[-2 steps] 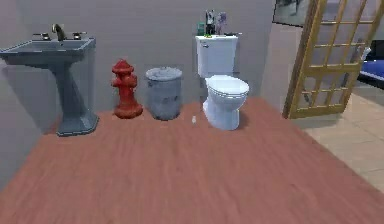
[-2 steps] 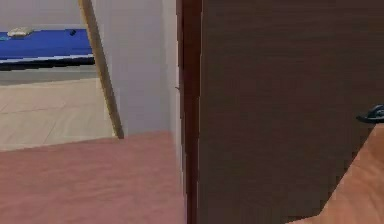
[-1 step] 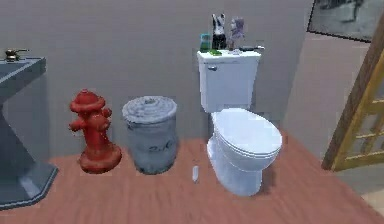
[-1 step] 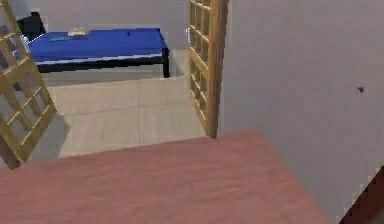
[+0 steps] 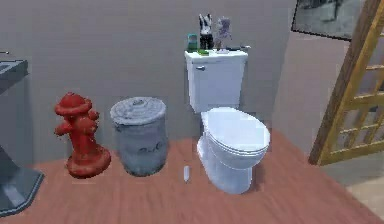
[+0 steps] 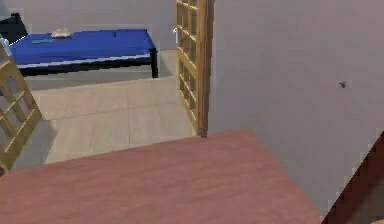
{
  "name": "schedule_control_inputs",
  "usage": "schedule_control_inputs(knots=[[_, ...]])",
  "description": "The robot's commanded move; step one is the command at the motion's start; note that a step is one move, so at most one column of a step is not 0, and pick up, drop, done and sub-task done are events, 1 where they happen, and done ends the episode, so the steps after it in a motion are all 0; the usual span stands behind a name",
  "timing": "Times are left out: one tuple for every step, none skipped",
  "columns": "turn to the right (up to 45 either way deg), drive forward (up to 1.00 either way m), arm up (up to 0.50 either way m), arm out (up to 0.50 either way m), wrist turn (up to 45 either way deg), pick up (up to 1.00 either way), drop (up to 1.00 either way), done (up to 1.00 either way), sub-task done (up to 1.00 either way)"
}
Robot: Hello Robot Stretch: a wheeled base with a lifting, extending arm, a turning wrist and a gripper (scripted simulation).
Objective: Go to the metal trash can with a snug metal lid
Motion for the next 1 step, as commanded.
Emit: schedule_control_inputs(knots=[[0.0, 0.70, 0.00, 0.00, 0.0, 0.00, 0.00, 0.00, 0.00]])
